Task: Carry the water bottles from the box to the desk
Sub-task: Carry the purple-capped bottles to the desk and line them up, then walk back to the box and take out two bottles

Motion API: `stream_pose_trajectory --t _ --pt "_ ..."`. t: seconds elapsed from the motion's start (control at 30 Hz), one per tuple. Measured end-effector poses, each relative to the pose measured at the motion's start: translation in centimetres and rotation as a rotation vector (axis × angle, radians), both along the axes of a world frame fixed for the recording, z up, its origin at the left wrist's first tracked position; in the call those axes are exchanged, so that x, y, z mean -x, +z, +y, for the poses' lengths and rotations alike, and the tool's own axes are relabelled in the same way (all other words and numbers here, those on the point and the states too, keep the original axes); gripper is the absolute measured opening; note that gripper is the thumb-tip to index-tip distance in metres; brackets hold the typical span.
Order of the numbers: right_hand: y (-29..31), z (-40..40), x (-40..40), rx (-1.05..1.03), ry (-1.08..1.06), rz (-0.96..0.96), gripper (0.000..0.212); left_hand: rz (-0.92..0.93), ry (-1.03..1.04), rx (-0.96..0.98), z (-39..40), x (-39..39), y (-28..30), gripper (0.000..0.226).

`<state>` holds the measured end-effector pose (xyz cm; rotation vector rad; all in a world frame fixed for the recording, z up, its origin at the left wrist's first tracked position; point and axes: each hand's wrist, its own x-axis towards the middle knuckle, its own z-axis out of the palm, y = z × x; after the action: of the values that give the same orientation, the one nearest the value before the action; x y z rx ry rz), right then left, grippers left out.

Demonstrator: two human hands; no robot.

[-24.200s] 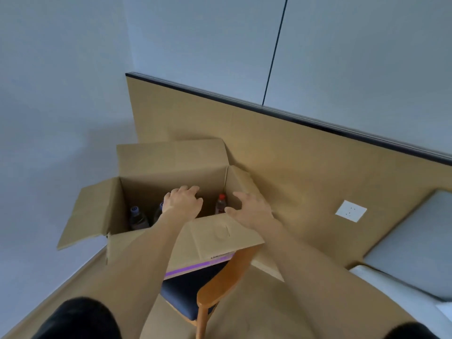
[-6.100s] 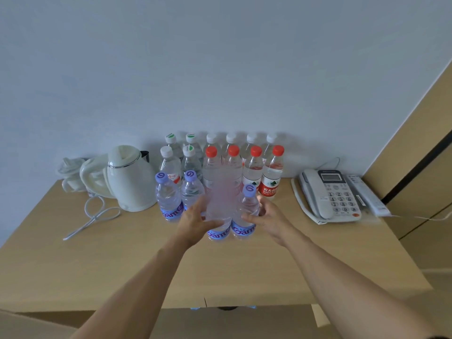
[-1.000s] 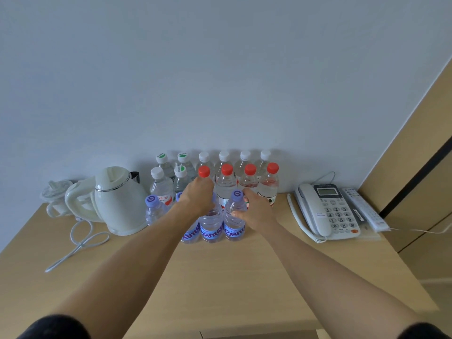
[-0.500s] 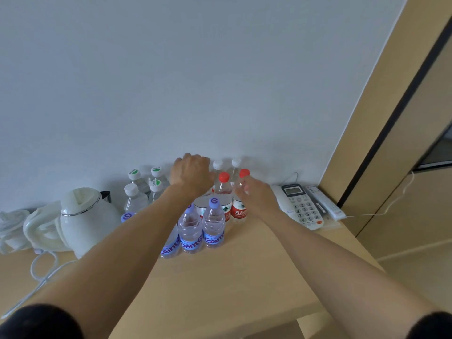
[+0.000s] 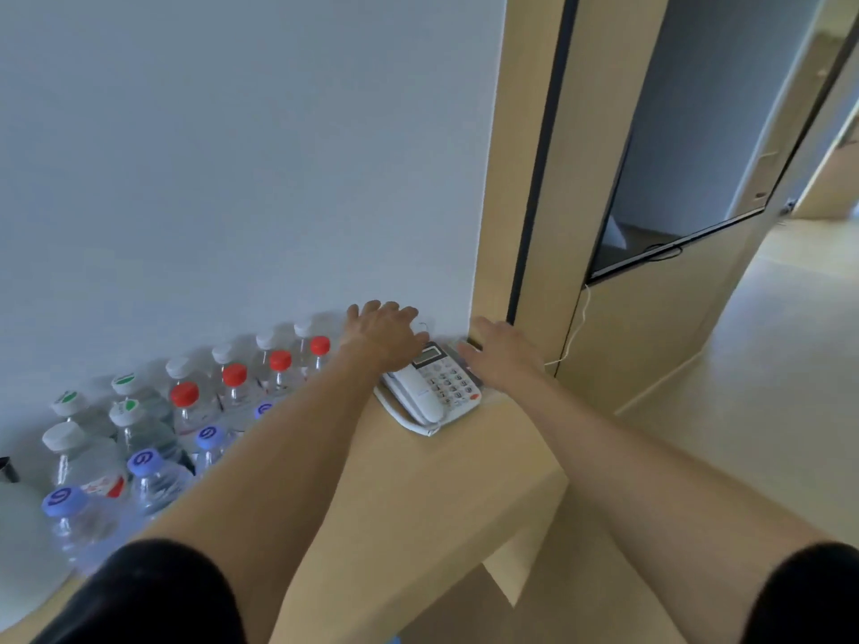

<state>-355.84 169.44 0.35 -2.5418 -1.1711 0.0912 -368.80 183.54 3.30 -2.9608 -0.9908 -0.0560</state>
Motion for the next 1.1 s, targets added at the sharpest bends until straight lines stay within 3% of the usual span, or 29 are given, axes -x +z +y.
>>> stream_pose_trajectory --t 0.47,0.73,1.1 --pt "-0.4 -30.5 -16.3 0.193 -0.478 0.082 0.069 0.168 -0.362 0.139 -25.6 -22.2 -2.2 0.057" --pt "-1.6 -47.8 -21.1 0.269 -0.711 0.111 0.068 0.205 -0.558 0.173 -41.1 -31.6 -2.8 0.061" --pt "-4.6 -59.9 -26.2 0.316 -0.949 0.245 0.071 0.284 -0.808 0.150 -54.7 -43.0 -6.4 0.059"
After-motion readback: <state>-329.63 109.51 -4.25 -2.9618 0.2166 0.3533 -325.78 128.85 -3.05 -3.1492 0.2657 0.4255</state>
